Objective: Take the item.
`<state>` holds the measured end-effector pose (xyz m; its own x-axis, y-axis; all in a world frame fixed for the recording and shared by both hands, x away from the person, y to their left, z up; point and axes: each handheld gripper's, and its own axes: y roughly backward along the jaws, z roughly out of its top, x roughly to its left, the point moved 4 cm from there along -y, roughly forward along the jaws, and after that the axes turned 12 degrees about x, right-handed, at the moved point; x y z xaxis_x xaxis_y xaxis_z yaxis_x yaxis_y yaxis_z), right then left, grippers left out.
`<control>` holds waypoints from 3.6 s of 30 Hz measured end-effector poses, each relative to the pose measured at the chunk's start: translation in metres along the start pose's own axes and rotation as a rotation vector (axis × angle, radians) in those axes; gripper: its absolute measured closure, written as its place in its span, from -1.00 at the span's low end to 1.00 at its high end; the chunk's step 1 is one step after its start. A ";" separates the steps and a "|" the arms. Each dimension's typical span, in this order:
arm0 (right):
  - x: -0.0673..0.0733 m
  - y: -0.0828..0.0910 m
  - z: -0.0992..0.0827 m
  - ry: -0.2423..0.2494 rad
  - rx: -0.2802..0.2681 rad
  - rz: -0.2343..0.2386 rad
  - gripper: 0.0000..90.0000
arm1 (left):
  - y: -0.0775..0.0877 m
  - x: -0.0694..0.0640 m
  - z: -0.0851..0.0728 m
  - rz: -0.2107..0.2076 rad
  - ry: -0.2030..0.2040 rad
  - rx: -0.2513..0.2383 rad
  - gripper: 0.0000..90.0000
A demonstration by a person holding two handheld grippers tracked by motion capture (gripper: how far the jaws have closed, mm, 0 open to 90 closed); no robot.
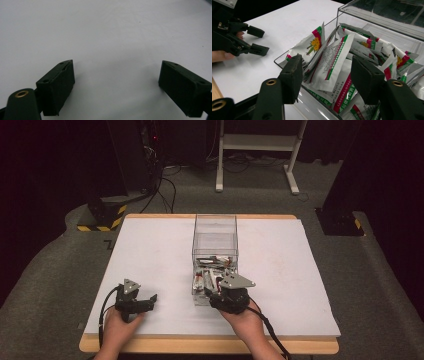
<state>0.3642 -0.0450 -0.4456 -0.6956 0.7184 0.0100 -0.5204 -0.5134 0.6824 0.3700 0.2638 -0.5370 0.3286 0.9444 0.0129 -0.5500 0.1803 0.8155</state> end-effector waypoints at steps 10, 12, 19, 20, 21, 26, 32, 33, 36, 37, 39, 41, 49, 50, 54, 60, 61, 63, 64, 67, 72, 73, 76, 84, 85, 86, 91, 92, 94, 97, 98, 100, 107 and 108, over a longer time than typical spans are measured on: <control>0.000 -0.004 -0.002 -0.017 0.010 -0.026 0.14 | 0.000 0.000 0.000 0.000 -0.002 0.001 -0.70; 0.000 -0.006 -0.003 -0.013 0.018 -0.034 0.20 | 0.000 0.000 0.000 0.001 -0.002 0.001 -0.70; -0.002 -0.008 -0.006 -0.029 0.011 -0.035 0.46 | 0.000 0.000 0.000 0.001 -0.002 0.001 -0.70; -0.002 -0.008 -0.006 -0.029 0.011 -0.035 0.46 | 0.000 0.000 0.000 -0.001 0.000 0.000 -0.70; -0.003 -0.008 -0.006 -0.030 0.012 -0.031 0.47 | 0.000 0.000 0.000 0.001 -0.001 0.001 -0.70; -0.002 -0.008 -0.007 -0.028 0.016 -0.023 0.59 | 0.000 0.000 0.000 0.000 0.000 -0.001 -0.70; -0.002 -0.008 -0.009 -0.041 0.015 -0.013 0.67 | 0.000 0.000 0.000 0.000 0.002 -0.002 -0.70; -0.002 -0.007 -0.009 -0.038 0.015 -0.013 0.69 | 0.000 0.000 0.000 0.000 0.001 -0.001 -0.70; -0.001 -0.007 -0.010 -0.030 0.007 -0.009 0.78 | 0.000 0.000 0.000 0.000 0.002 -0.003 -0.70; -0.001 -0.007 -0.010 -0.032 0.008 -0.005 0.81 | 0.000 0.000 0.000 0.001 0.001 -0.002 -0.70; -0.001 -0.006 -0.010 -0.040 0.006 0.002 0.86 | 0.000 0.000 0.000 0.001 0.001 -0.002 -0.70; -0.001 -0.006 -0.010 -0.040 0.001 0.006 0.90 | 0.000 0.000 0.000 0.000 0.003 -0.003 -0.70; -0.001 -0.003 -0.009 -0.044 -0.016 0.015 0.95 | 0.000 0.000 0.000 0.000 0.002 -0.002 -0.70; -0.001 -0.003 -0.009 -0.043 -0.018 0.014 0.95 | 0.000 0.000 0.000 0.000 0.002 -0.002 -0.70; -0.001 -0.001 -0.008 -0.043 -0.028 0.012 0.95 | 0.000 0.000 0.000 0.000 0.002 -0.002 -0.70; -0.004 0.003 -0.007 -0.045 -0.044 0.010 0.96 | 0.000 0.000 0.000 0.000 0.002 -0.002 -0.70; -0.004 0.003 -0.006 -0.047 -0.048 0.009 0.96 | 0.000 0.000 0.000 -0.002 0.004 -0.003 -0.70; -0.005 0.005 -0.006 -0.043 -0.053 0.007 0.96 | 0.000 0.000 0.000 -0.001 0.002 -0.002 -0.70; -0.005 0.006 -0.006 -0.046 -0.057 0.007 0.96 | 0.000 0.000 0.000 -0.002 0.004 -0.003 -0.70; -0.006 0.007 -0.005 -0.046 -0.064 0.004 0.96 | 0.000 0.000 0.000 -0.001 0.003 -0.003 -0.70; -0.007 0.009 -0.004 -0.046 -0.076 0.002 0.96 | 0.000 0.000 0.000 -0.001 0.001 -0.002 -0.70; -0.007 0.009 -0.004 -0.046 -0.076 0.002 0.96 | 0.000 0.000 0.000 -0.001 0.001 -0.002 -0.70; -0.007 0.011 -0.002 -0.045 -0.082 0.002 0.96 | 0.000 0.000 0.000 0.000 0.002 -0.003 -0.70; -0.008 0.013 -0.001 -0.043 -0.096 0.000 0.96 | 0.000 -0.001 0.000 0.000 0.003 -0.004 -0.70; -0.008 0.014 -0.001 -0.045 -0.097 -0.001 0.96 | 0.000 -0.001 0.000 0.000 0.004 -0.005 -0.70; -0.008 0.015 -0.001 -0.046 -0.101 -0.003 0.96 | 0.000 0.000 0.000 0.000 0.002 -0.004 -0.70; -0.009 0.018 0.000 -0.046 -0.115 -0.006 0.96 | 0.000 0.000 0.000 0.000 0.002 -0.003 -0.70; -0.009 0.019 0.000 -0.049 -0.117 -0.007 0.96 | 0.000 -0.001 0.000 0.000 0.003 -0.004 -0.70; -0.010 0.021 0.001 -0.052 -0.127 -0.010 0.96 | 0.000 0.000 0.000 0.000 0.002 -0.003 -0.70; -0.011 0.023 0.002 -0.050 -0.140 -0.013 0.96 | 0.000 -0.001 0.000 0.000 0.003 -0.005 -0.70; -0.012 0.025 0.002 -0.051 -0.144 -0.013 0.96 | 0.000 -0.001 0.000 0.000 0.003 -0.005 -0.70; -0.013 0.028 0.003 -0.056 -0.158 -0.015 0.96 | 0.000 -0.001 0.000 0.000 0.003 -0.005 -0.70; -0.016 0.033 0.005 -0.062 -0.181 -0.018 0.96 | 0.000 -0.001 0.000 0.000 0.003 -0.005 -0.70; -0.016 0.034 0.005 -0.065 -0.184 -0.019 0.96 | 0.000 -0.001 0.000 0.000 0.003 -0.005 -0.70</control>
<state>0.3603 -0.0720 -0.4189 -0.6544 0.7545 0.0491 -0.6192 -0.5720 0.5379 0.3699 0.2633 -0.5372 0.3260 0.9453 0.0110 -0.5538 0.1815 0.8127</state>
